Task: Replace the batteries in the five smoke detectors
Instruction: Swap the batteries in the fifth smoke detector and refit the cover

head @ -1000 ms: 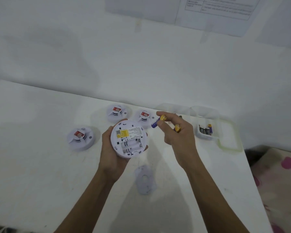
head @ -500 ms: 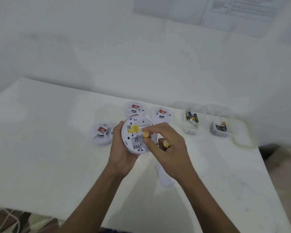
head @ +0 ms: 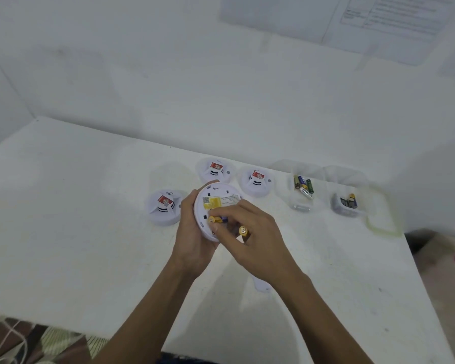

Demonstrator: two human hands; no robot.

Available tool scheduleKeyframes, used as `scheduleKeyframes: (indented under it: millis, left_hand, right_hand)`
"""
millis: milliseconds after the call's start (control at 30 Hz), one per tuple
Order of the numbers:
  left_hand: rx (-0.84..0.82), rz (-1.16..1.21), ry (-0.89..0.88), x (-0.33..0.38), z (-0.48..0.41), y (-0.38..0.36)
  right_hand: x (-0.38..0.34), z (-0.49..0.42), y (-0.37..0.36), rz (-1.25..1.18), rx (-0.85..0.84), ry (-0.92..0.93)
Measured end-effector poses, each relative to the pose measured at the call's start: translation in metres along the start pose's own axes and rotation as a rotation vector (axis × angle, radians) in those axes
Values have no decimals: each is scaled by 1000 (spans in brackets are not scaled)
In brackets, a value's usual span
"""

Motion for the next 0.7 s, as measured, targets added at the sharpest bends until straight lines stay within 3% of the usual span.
scheduleKeyframes:
  millis: [400, 700]
  left_hand:
    - [35, -147, -184, -1, -5, 1]
    - [-8, -207, -228, 2, -8, 4]
  right_hand:
    - [3, -3, 3, -96, 4, -241]
    - [6, -18, 13, -252, -200, -351]
Point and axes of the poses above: each hand's wrist, its own z-axis away from the middle knuckle, its own y-axis out of the back of the hand, x = y × z, the point moved 3 cm from there along -z, towards the middle knuckle, and after that the axes turned 1 degree about -y, right-handed, at the moved point
